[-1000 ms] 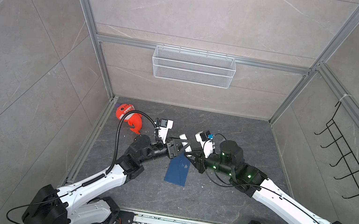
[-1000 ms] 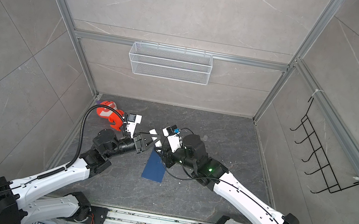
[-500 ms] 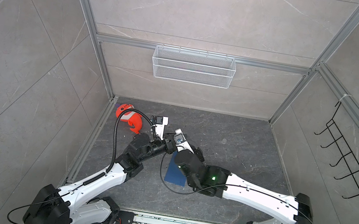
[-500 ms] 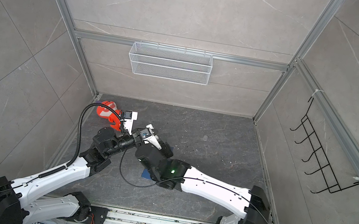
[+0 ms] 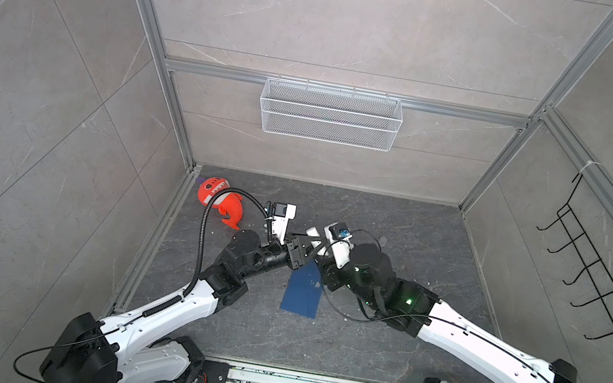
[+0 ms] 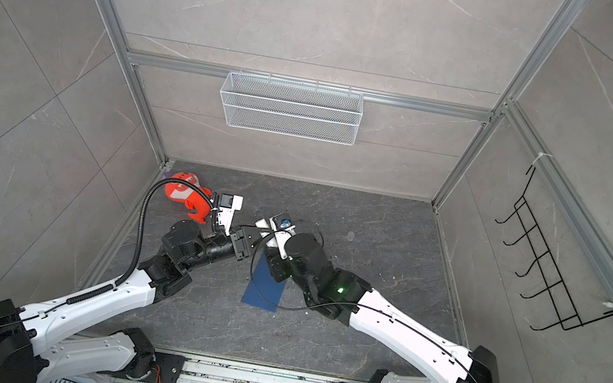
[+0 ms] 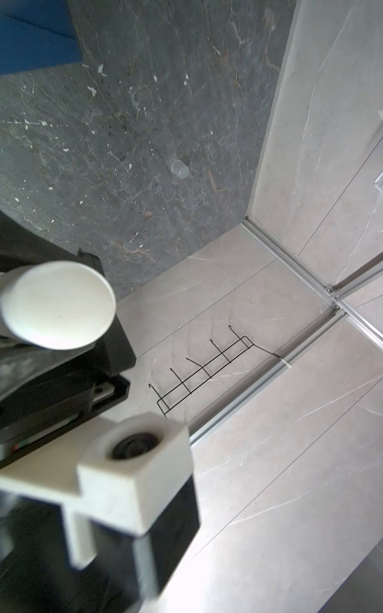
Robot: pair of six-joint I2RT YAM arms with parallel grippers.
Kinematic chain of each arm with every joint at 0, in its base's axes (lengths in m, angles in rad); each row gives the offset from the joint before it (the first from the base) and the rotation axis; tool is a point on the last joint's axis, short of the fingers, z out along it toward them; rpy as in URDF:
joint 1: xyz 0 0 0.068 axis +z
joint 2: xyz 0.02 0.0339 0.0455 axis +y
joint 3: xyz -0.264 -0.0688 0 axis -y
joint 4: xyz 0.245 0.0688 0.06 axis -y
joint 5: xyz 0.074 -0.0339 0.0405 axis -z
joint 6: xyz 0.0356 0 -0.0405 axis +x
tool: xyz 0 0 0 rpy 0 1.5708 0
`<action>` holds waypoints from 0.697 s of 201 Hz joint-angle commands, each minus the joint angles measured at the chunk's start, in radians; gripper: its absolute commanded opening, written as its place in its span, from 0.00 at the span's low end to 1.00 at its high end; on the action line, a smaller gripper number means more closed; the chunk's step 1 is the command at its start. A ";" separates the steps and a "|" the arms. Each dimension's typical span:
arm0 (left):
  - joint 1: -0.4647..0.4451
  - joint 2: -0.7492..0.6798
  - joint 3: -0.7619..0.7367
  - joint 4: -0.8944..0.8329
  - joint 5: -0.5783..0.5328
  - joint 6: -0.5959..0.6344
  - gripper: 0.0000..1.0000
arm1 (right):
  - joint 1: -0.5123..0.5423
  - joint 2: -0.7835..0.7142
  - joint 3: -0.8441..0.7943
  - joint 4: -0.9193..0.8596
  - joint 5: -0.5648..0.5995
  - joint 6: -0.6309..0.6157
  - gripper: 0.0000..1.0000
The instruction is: Place the letter into the envelope and seal it
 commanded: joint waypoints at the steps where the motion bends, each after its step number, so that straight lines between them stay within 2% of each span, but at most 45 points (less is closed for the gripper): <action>1: 0.002 -0.045 0.025 -0.001 0.060 0.028 0.00 | -0.101 -0.039 -0.039 0.068 -0.348 0.103 0.52; 11: 0.002 -0.046 0.025 -0.006 0.061 0.028 0.00 | -0.121 -0.037 -0.040 0.074 -0.409 0.109 0.46; 39: 0.002 -0.047 0.022 -0.004 0.062 0.025 0.00 | -0.135 -0.019 -0.030 0.079 -0.468 0.122 0.27; 60: 0.003 -0.045 0.018 0.001 0.061 0.023 0.00 | -0.136 -0.012 -0.025 0.079 -0.469 0.127 0.13; 91: 0.003 -0.044 0.012 0.000 0.058 0.022 0.00 | -0.136 -0.010 -0.008 0.052 -0.405 0.118 0.01; 103: 0.002 -0.042 0.009 -0.004 0.054 0.023 0.00 | -0.135 -0.005 0.010 0.019 -0.328 0.118 0.00; 115: 0.002 -0.038 0.011 -0.013 0.050 0.025 0.00 | -0.117 0.004 0.036 -0.026 -0.189 0.113 0.00; 127: 0.002 -0.035 0.009 -0.016 0.048 0.026 0.00 | -0.047 0.021 0.065 -0.073 0.064 0.072 0.00; 140: 0.002 -0.029 0.009 -0.014 0.046 0.024 0.00 | 0.062 0.067 0.102 -0.104 0.428 -0.001 0.00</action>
